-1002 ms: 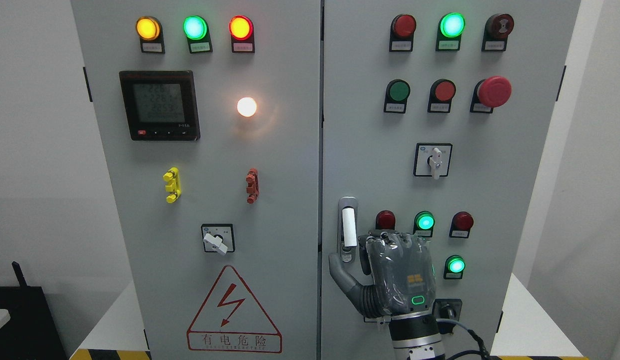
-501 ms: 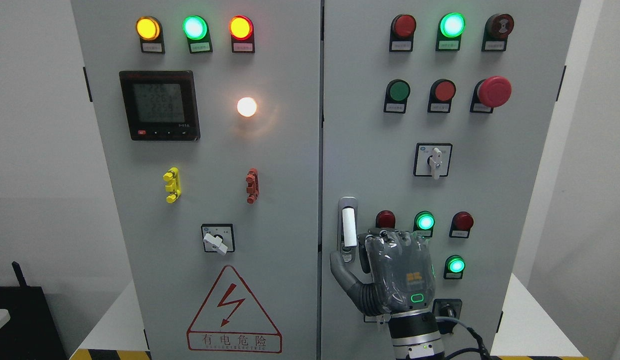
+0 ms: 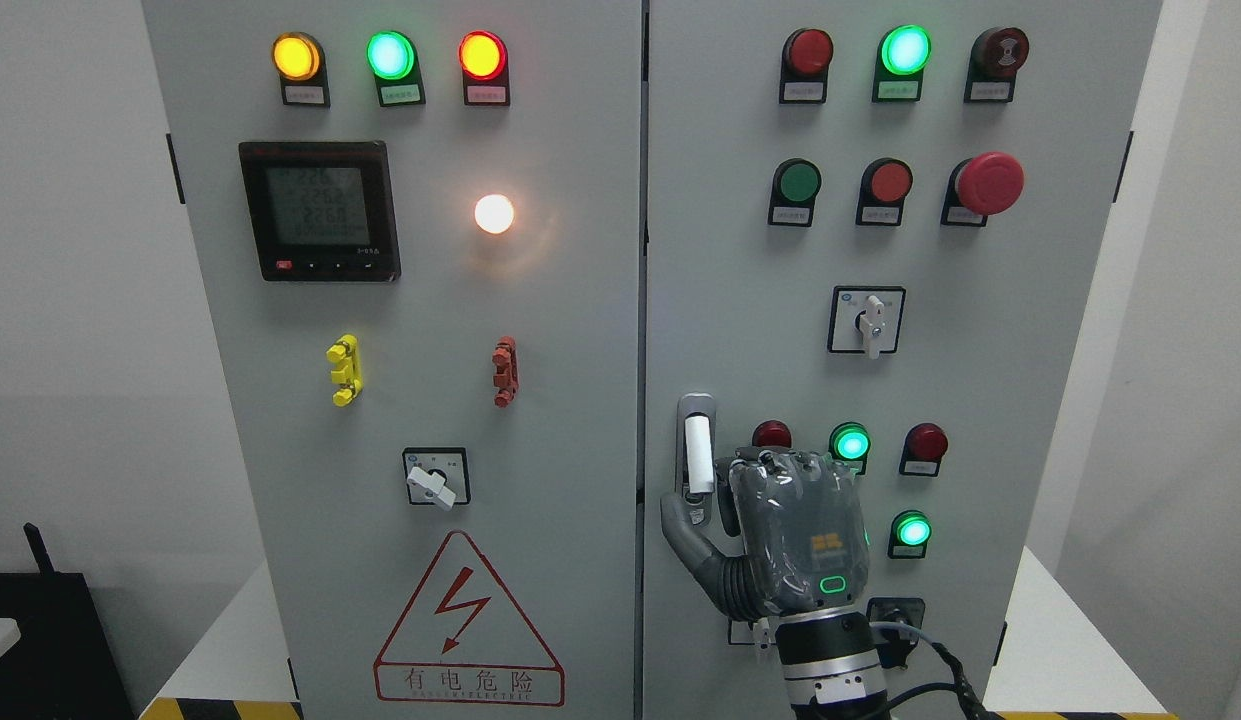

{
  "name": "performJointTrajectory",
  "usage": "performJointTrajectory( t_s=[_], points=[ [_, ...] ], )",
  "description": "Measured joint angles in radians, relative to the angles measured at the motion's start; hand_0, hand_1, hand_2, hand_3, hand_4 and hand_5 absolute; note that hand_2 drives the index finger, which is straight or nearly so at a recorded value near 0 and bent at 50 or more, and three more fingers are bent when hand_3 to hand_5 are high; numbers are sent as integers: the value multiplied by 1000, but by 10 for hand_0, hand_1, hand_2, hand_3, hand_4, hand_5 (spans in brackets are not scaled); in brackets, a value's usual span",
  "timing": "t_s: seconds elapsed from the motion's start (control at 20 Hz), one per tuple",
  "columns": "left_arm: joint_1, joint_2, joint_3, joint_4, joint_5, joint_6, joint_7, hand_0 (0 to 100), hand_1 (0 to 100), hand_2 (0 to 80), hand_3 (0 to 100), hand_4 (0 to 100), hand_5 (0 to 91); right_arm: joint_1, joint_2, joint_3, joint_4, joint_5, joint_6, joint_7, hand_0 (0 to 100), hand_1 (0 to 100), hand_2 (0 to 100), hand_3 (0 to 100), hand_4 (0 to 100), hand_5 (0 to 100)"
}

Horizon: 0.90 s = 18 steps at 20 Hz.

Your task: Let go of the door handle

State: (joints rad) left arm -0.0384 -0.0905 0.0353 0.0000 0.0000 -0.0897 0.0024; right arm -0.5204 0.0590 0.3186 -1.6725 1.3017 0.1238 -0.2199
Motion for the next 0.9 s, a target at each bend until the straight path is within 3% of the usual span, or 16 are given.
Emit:
performJointTrajectory(
  t_s=[0.45, 0.9],
  points=[
    [0, 0, 0, 0, 0, 0, 0, 120, 389, 0, 0, 0, 0, -3, 0, -5, 9, 1, 3, -8, 406, 585, 1000, 1000, 1000, 986],
    [0, 0, 0, 0, 0, 0, 0, 120, 389, 0, 0, 0, 0, 1, 0, -11, 12, 0, 3, -9, 513, 574, 1000, 1000, 1000, 988]
  ],
)
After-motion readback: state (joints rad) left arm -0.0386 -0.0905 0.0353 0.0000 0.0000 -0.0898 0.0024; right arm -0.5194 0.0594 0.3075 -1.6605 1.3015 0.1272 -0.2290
